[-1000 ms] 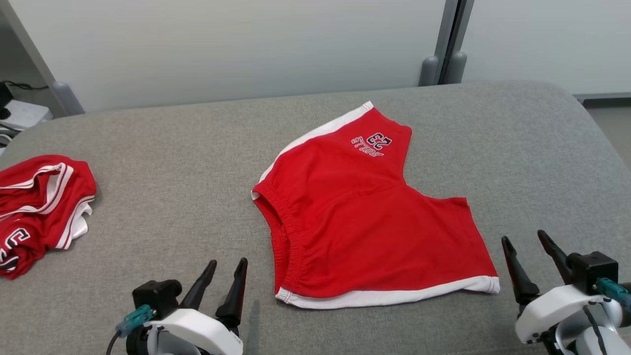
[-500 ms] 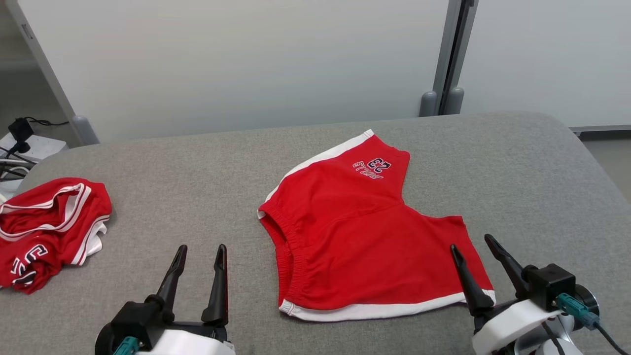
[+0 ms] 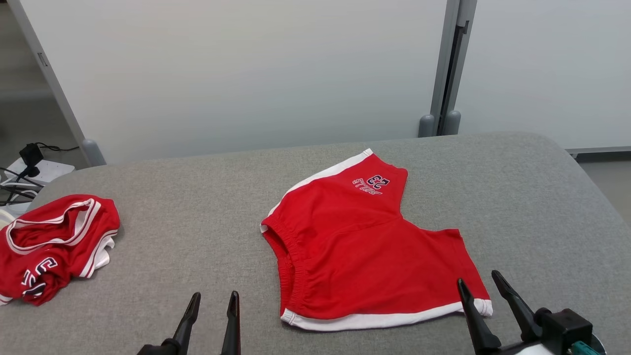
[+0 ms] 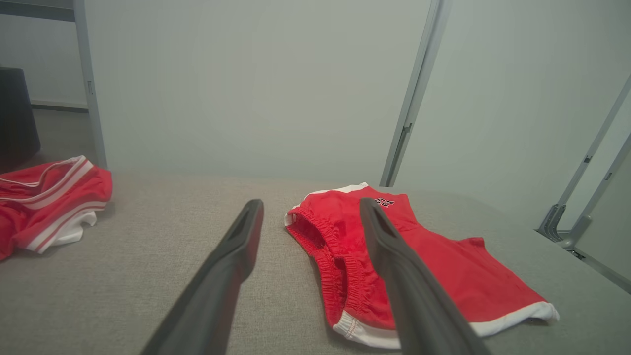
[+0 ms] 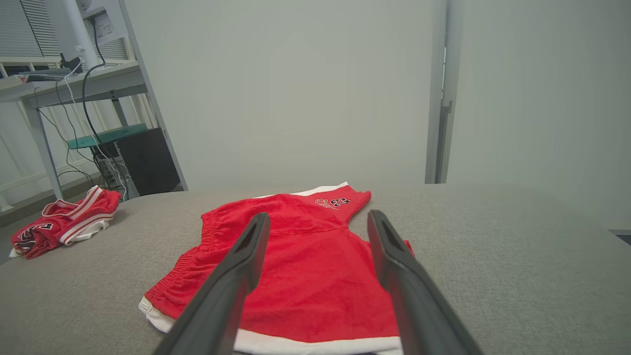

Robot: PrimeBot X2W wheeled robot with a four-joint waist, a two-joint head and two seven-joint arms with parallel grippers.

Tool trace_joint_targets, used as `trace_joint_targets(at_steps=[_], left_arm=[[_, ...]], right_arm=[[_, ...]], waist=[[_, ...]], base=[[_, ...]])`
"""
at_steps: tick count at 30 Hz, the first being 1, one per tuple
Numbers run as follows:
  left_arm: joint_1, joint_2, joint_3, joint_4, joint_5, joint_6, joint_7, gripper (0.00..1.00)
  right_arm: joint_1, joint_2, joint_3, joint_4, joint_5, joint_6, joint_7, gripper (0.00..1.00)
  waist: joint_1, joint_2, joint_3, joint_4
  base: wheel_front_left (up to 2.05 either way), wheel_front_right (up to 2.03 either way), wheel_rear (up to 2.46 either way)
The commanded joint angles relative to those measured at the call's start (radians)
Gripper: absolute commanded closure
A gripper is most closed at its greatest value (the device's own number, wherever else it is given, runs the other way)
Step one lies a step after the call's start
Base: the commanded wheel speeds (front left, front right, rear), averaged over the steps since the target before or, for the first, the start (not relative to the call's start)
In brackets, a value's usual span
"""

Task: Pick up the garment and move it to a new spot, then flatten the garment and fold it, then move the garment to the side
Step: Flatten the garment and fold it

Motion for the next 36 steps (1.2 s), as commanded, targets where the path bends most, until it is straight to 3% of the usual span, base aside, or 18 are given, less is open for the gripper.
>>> trace_joint_targets(at_steps=[1,22,36], left_arm=[[-0.016,0.001,0.021,-0.018,0.008,0.008,-0.01,0.0],[-0.032,0.001,-0.008,0.024,0.052,-0.005,-0.01,0.0],[-0.23,0.001,-0.134,0.314,0.162,-0.074,-0.01,0.0]], right_arm=[[0.002,-0.006,-0.005,-0.032,-0.002,0.0,-0.006,0.0],[0.004,-0.011,-0.023,-0.012,-0.018,0.0,-0.006,0.0],[-0.024,-0.029,-0.03,-0.023,-0.004,0.0,-0.006,0.0]], waist=[[0.0,0.0,-0.002,-0.004],[0.0,0.0,0.014,-0.004],[0.0,0.0,0.089,0.009]], base=[[0.0,0.0,0.0],[0.0,0.0,0.0],[0.0,0.0,0.0]])
